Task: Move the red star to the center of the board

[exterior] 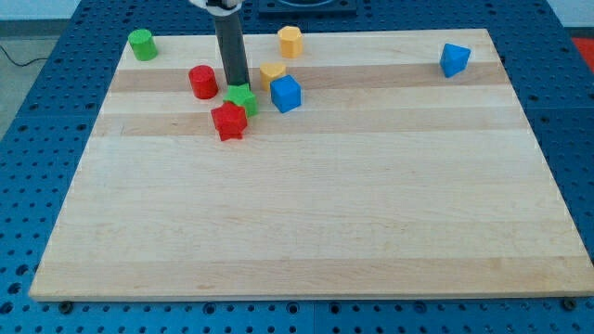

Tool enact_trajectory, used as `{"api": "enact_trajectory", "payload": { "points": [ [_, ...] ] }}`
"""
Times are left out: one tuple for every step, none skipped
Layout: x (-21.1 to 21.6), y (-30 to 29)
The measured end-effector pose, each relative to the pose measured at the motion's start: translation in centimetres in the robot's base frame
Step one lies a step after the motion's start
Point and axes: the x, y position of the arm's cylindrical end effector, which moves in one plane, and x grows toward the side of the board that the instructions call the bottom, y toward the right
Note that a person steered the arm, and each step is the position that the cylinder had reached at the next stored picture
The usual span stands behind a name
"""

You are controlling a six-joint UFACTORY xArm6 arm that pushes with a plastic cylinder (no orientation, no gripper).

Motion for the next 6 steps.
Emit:
{"api": "enact_trajectory", "payload": {
  "points": [
    [2.5, 0.5],
    [1.8, -2.4],
    [2.0, -8.9],
    [5.9, -12.7],
    [8.9, -10.1],
    [9.1, -2.8]
  ]
}}
